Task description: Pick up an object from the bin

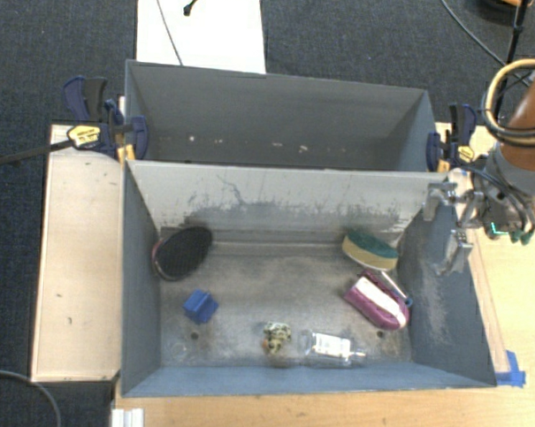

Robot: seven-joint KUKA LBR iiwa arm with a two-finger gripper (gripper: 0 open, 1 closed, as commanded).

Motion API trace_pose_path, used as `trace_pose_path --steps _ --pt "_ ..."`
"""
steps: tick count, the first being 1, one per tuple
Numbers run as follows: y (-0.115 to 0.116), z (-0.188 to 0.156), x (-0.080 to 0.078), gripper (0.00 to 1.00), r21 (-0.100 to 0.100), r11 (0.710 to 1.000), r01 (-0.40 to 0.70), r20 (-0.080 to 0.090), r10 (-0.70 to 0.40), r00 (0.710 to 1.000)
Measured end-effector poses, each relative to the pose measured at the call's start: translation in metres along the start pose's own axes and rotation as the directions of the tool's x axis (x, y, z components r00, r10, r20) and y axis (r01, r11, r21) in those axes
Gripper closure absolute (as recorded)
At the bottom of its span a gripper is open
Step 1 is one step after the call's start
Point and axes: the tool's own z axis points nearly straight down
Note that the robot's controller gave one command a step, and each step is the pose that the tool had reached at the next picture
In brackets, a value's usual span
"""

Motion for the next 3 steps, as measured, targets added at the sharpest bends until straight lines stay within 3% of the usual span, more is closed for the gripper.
trace_pose_path --steps 1,2,3 --pt "-0.011 0.078 0.034 0.0 -0.001 0.999 0.036 -0.003 -0.036 0.999" --pt "0.031 0.144 0.008 0.0 0.0 0.938 0.347 0.004 -0.347 0.938" --pt "0.029 0.166 0.034 0.0 0.004 0.963 0.269 0.034 -0.269 0.963"
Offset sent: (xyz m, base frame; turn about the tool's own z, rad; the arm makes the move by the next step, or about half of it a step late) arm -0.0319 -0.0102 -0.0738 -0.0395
